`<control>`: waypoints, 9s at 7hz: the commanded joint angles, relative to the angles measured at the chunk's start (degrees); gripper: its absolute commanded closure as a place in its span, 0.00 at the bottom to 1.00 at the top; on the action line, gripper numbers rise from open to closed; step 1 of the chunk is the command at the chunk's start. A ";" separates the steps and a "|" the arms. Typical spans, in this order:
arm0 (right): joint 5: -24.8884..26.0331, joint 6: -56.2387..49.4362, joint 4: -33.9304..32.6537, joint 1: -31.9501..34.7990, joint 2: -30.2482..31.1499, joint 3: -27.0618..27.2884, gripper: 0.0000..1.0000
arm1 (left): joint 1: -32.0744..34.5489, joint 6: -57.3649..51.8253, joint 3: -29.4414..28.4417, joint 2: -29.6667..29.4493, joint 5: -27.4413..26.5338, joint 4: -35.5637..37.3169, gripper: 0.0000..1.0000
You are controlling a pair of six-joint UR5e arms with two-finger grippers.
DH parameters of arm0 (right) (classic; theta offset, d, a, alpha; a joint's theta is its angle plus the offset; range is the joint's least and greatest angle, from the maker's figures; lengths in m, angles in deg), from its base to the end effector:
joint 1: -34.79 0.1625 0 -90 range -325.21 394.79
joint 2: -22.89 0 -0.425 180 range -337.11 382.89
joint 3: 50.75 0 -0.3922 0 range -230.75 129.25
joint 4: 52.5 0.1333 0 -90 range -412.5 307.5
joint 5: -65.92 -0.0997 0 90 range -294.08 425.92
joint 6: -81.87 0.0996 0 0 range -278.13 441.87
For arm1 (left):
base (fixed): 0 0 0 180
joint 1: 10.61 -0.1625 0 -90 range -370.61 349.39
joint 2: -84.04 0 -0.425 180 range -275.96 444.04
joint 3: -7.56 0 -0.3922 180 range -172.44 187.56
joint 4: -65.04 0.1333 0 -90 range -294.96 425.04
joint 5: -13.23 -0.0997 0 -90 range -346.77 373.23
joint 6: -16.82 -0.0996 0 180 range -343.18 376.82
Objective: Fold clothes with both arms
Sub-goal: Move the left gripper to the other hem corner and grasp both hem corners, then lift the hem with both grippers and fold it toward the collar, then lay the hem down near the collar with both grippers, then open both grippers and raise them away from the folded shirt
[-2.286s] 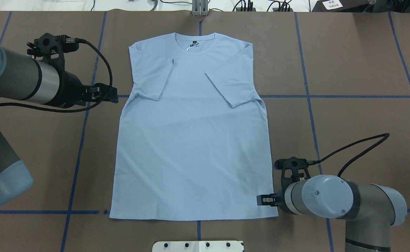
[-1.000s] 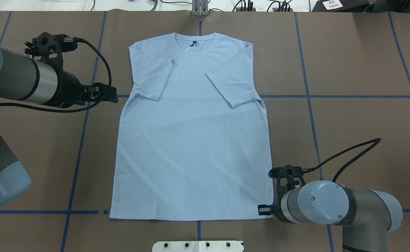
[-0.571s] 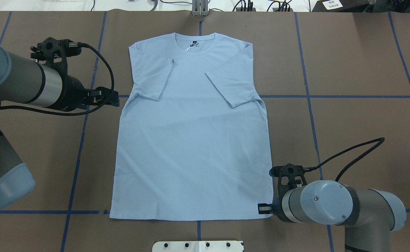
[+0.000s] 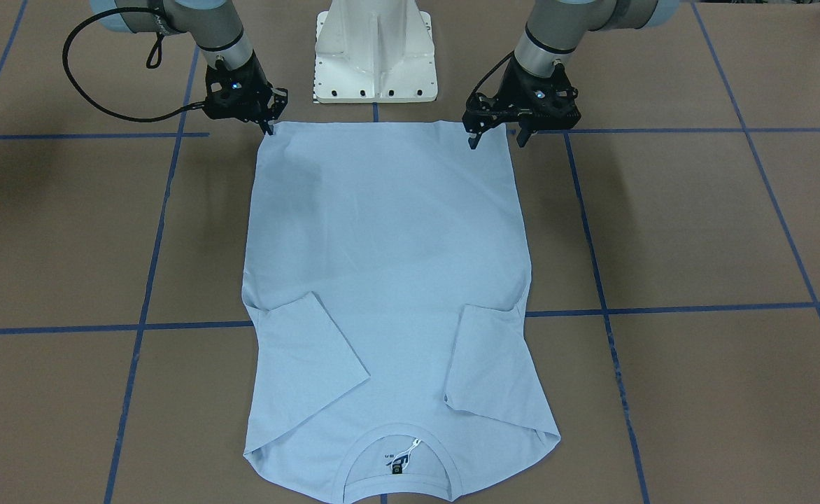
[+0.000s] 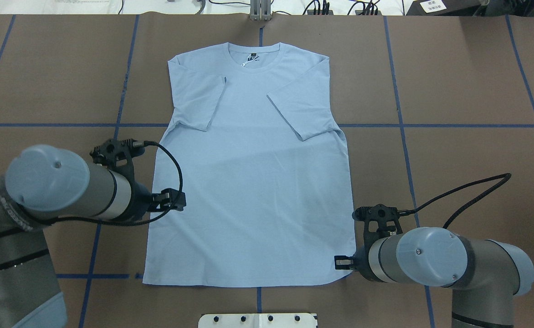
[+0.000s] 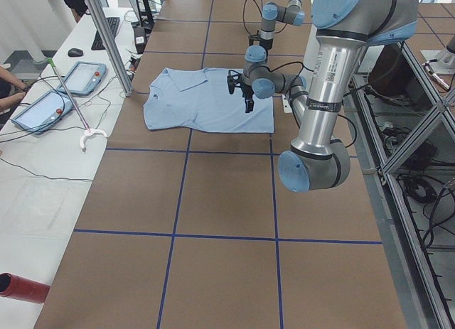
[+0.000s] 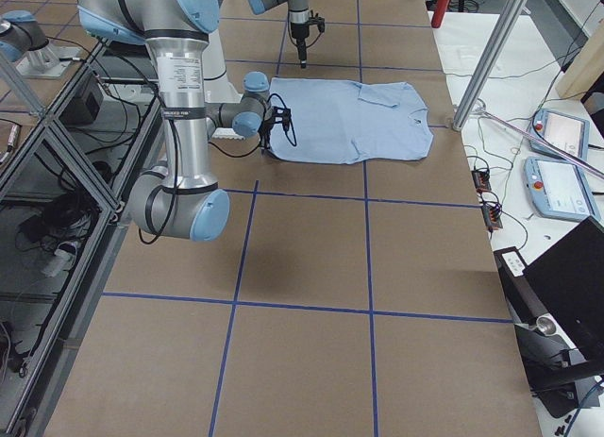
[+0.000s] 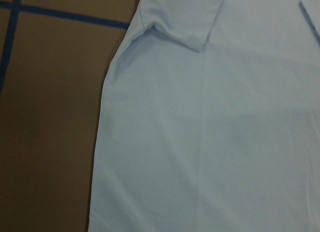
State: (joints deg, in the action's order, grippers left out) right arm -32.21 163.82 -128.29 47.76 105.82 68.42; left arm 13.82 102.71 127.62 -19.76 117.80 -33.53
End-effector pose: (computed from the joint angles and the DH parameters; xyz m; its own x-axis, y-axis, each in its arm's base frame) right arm -0.4684 -0.2302 0.3383 0.6306 0.0030 0.7761 -0.0279 0.9994 0.0188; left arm 0.4299 -0.3142 0.2832 0.5694 -0.1825 -0.8016 0.1784 0.9792 -0.0962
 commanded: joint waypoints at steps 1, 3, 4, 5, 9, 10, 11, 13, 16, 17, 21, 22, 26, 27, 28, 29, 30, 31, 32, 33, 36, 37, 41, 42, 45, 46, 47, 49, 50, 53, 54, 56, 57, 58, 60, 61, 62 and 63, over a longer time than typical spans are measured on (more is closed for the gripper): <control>0.49 -0.12 0.11 0.91 -0.13 0.54 1.00 | -7.27 7.86 -0.34 6.03 -4.37 -5.19 0.00; 0.31 -0.30 0.11 1.09 0.05 2.29 1.00 | -12.90 12.54 -0.61 6.76 -7.78 -5.14 0.00; 0.31 -0.30 0.11 1.09 -0.13 2.21 1.00 | -14.22 13.34 -1.31 6.67 -7.80 -4.88 0.00; 0.22 -0.30 0.11 1.35 -0.13 2.30 1.00 | -14.24 13.17 -1.84 6.85 -7.89 -4.79 0.00; 0.05 -0.39 0.11 1.35 -0.22 2.12 1.00 | -14.41 12.73 -4.38 6.85 -8.86 -4.70 0.02; -0.04 -0.39 0.11 1.35 -0.22 2.21 1.00 | -14.41 12.82 -4.39 6.85 -8.86 -4.70 0.09; -0.04 -0.39 0.11 1.35 -0.22 2.21 1.00 | -14.33 12.90 -4.13 6.85 -8.77 -4.70 0.15; -0.30 -0.47 0.11 1.96 -0.13 2.30 1.00 | -14.32 13.17 -3.86 6.93 -8.77 -4.70 0.28; -0.30 -0.47 0.11 1.97 -0.13 2.30 1.00 | -14.41 13.26 -3.69 6.50 -8.68 -3.82 0.51; -0.30 -0.47 0.11 1.97 -0.13 2.38 1.00 | -14.41 13.26 -3.60 6.41 -8.68 -3.74 0.60; -0.39 -0.56 0.11 2.06 0.13 3.00 1.00 | -14.59 13.43 -1.49 6.41 -8.77 -3.74 1.00; -0.74 -0.74 0.11 2.06 0.22 3.09 1.00 | -14.50 13.35 -0.01 6.41 -8.77 -3.74 1.00; -7.51 0.05 -0.15 4.69 4.77 10.35 1.00 | -14.85 12.64 11.67 6.67 -8.33 8.46 1.00; -8.64 0.05 -0.33 3.21 7.66 12.99 1.00 | -16.77 12.56 14.04 6.76 -8.33 8.65 1.00; -13.00 0.05 -0.50 2.15 9.61 15.20 1.00 | -19.66 12.55 17.11 6.67 -8.33 12.48 1.00; -17.49 0.58 -0.51 1.97 11.19 16.87 1.00 | -23.17 12.55 22.45 6.58 -8.33 16.35 1.00; -20.84 1.80 -0.51 0.92 12.17 18.19 1.00 | -25.46 12.55 25.03 6.50 -8.33 19.17 1.00; -21.22 3.38 -0.42 -0.04 12.35 18.99 1.00 | -25.92 12.55 25.58 6.50 -8.33 19.46 1.00; -21.14 3.57 -0.42 -0.05 12.00 19.00 1.00 | -25.06 12.47 25.58 6.41 -8.24 19.55 1.00; -20.44 3.48 -0.42 1.95 11.30 17.87 1.00 | -22.26 11.07 25.06 6.23 -7.98 19.64 1.00; -20.34 2.34 -0.15 14.15 1.22 10.32 1.00 | -11.90 2.03 23.39 5.97 -7.63 19.73 1.00; -20.43 1.21 -0.07 17.58 -1.60 7.34 1.00 | -8.56 0.01 21.82 5.45 -6.23 19.64 1.00; -20.52 -3.10 0.02 27.35 -14.26 -6.03 1.00 | 3.49 -5.29 7.96 -4.46 -6.13 19.56 1.00; -20.52 -5.90 -0.07 28.85 -14.71 -6.83 1.00 | 5.26 -7.03 5.31 -5.80 -6.13 19.55 1.00; -20.52 -6.19 -0.07 30.61 -21.20 -15.25 1.00 | 12.63 -13.70 -2.94 -10.09 -6.13 18.94 1.00; -20.69 -6.19 0.02 31.93 -23.66 -18.41 1.00 | 14.49 -13.99 -5.77 -11.42 -6.13 17.72 1.00; -20.70 -6.19 0.02 33.07 -25.60 -21.32 1.00 | 15.20 -13.99 -9.28 -11.61 -6.22 14.05 1.00; -20.70 -6.28 0.11 34.22 -30.51 -29.83 1.00 | 16.17 -13.99 -17.63 -12.05 -6.31 6.05 1.00; -20.70 -6.28 0.11 34.48 -32.54 -32.92 1.00 | 16.17 -13.90 -21.40 -13.88 -6.39 3.84 1.00; -20.96 -6.28 0.20 36.06 -32.74 -36.36 1.00 | 17.32 -14.08 -28.98 -14.95 -6.57 -0.99 1.00; -20.96 -6.28 0.20 36.50 -32.74 -37.16 1.00 | 17.32 -14.08 -29.87 -14.95 -6.66 -2.23 1.00; -20.87 -6.28 0.11 36.42 -33.96 -37.52 1.00 | 17.32 -13.99 -29.79 -15.74 -6.57 -2.16 1.00; -20.87 -6.28 0.11 36.16 -34.23 -37.60 1.00 | 17.32 -13.99 -29.70 -16.44 -6.57 -1.98 1.00; -20.78 -6.36 0.11 34.59 -34.14 -37.78 1.00 | 17.32 -13.99 -29.62 -16.62 -6.57 -1.98 1.00; -20.78 -6.45 0.11 33.87 -34.49 -38.83 1.00 | 17.93 -13.99 -29.35 -16.62 -6.48 -2.07 1.00; -20.78 -6.80 0.20 33.96 -34.49 -38.92 1.00 | 17.93 -13.90 -29.26 -16.62 -6.48 -2.07 1.00; -20.70 -6.80 0.20 34.05 -34.41 -38.92 0.97 | 17.93 -13.81 -29.26 -16.79 -6.48 -2.15 0.72; -20.43 -6.98 3.33 34.05 -34.32 -39.88 0.01 | 17.84 -13.90 -29.26 -16.80 -6.57 -2.15 0.01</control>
State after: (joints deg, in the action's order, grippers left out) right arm -52.88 157.02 -127.37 81.79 71.41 29.30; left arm 31.72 88.83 98.33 -36.50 111.29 -35.65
